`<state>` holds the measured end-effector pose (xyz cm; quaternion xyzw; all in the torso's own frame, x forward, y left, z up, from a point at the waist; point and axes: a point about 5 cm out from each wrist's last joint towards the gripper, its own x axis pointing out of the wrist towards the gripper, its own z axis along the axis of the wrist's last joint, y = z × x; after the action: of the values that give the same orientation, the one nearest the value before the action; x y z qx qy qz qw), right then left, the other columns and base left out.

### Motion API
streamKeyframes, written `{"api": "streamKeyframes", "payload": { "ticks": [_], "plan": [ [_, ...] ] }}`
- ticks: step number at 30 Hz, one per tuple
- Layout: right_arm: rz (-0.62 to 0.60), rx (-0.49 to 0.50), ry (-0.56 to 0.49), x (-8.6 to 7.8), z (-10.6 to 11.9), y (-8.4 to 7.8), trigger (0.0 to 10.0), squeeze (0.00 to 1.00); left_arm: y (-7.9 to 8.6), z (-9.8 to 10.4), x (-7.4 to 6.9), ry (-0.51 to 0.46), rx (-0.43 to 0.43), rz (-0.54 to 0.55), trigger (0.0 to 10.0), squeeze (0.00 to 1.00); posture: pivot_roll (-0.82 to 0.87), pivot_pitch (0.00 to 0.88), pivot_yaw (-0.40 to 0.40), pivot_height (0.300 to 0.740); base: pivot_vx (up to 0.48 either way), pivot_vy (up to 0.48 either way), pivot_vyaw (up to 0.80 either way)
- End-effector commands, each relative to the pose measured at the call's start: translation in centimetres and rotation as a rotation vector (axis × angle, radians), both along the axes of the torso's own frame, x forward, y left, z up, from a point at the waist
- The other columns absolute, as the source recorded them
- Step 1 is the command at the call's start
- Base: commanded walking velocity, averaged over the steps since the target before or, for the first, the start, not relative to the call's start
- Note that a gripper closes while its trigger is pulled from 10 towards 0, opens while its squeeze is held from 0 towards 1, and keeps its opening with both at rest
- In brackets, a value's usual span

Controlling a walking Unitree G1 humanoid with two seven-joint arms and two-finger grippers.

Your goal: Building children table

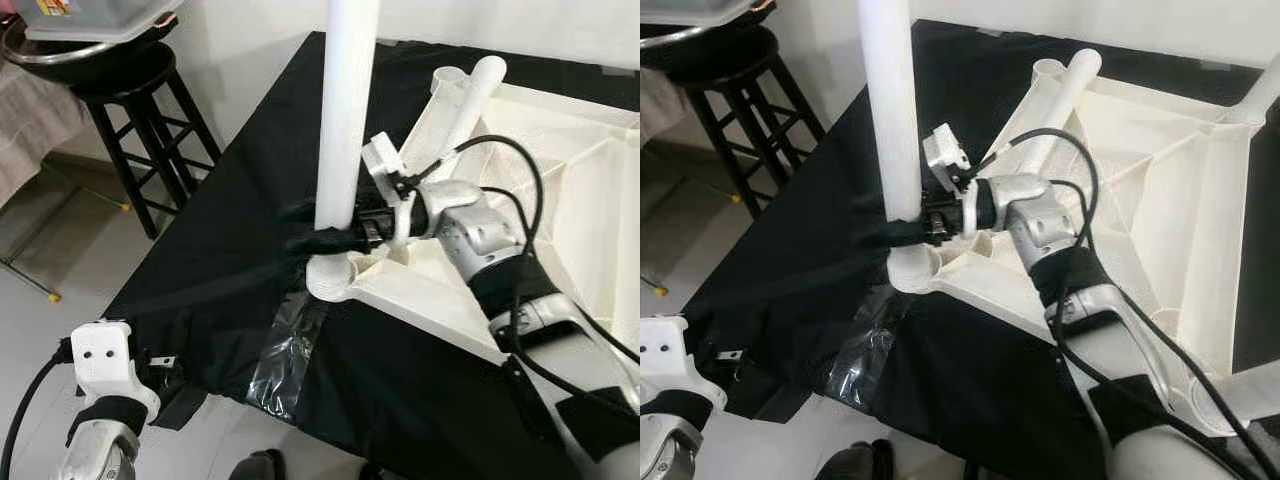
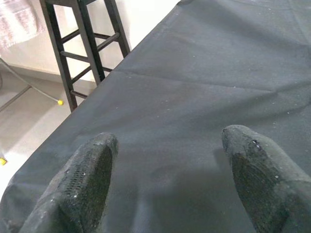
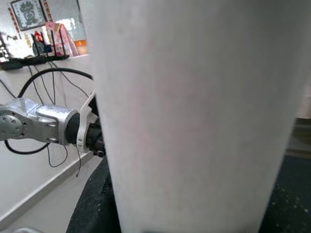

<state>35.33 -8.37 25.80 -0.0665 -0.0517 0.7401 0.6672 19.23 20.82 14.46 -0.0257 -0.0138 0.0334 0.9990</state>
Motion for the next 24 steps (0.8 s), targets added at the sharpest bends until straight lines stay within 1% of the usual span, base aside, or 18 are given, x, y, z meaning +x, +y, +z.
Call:
{"api": "streamKeyframes", "payload": {
  "ticks": [1,3,6,8,10,12,16,18,22,23,24],
  "plan": [
    [-0.031,-0.059,0.007,0.3,-1.2,0.3,10.0,0.0,0.4,-0.5,-0.4,0.023,0.021,0.017,10.0,0.0,0.1,0.231,0.033,0.74,0.0,0.0,0.0],
    [-0.032,-0.084,0.025,0.4,-1.8,0.1,10.0,0.0,0.3,-0.5,-0.5,0.022,0.021,0.016,10.0,0.0,0.1,0.234,0.028,0.74,0.0,0.0,0.0],
    [-0.031,-0.091,0.036,0.5,-2.1,0.0,10.0,0.0,0.3,-0.5,-0.6,0.022,0.02,0.016,10.0,0.0,0.1,0.234,0.028,0.74,0.0,0.0,0.0],
    [-0.08,-0.098,0.064,0.8,-2.7,-0.7,10.0,0.0,0.3,-0.4,-0.8,0.021,0.016,0.018,10.0,0.0,0.1,0.239,0.026,0.74,0.0,0.0,0.0],
    [-0.101,-0.098,0.073,1.0,-3.0,-0.9,10.0,0.0,0.3,-0.4,-0.9,0.021,0.015,0.018,10.0,0.0,0.1,0.239,0.026,0.74,0.0,0.0,0.0],
    [-0.17,-0.088,0.092,1.4,-3.3,-1.2,10.0,0.0,0.2,-0.4,-1.1,0.022,0.01,0.017,10.0,0.0,0.11,0.243,0.028,0.74,0.0,0.0,0.0],
    [-0.188,-0.084,0.098,1.5,-3.4,-1.3,10.0,0.0,0.2,-0.4,-1.2,0.022,0.008,0.016,10.0,0.0,0.11,0.243,0.028,0.74,0.0,0.0,0.0],
    [-0.227,-0.082,0.121,1.8,-4.0,-1.1,10.0,0.0,0.1,-0.3,-1.4,0.023,0.002,0.013,10.0,0.0,0.11,0.249,0.029,0.74,0.0,0.0,0.0],
    [-0.224,-0.09,0.131,1.7,-4.6,-1.0,10.0,0.0,0.1,-0.3,-1.5,0.023,0.0,0.012,10.0,0.0,0.11,0.253,0.028,0.74,0.0,0.0,0.0],
    [-0.214,-0.096,0.133,1.6,-4.8,-0.9,10.0,0.0,0.1,-0.2,-1.5,0.023,0.0,0.012,10.0,0.0,0.11,0.253,0.028,0.74,0.0,0.0,0.0],
    [-0.171,-0.113,0.112,1.2,-5.1,-0.8,10.0,0.0,0.1,-0.2,-1.6,0.023,0.0,0.013,10.0,0.0,0.12,0.259,0.027,0.74,0.0,0.0,0.0]
  ]
}}
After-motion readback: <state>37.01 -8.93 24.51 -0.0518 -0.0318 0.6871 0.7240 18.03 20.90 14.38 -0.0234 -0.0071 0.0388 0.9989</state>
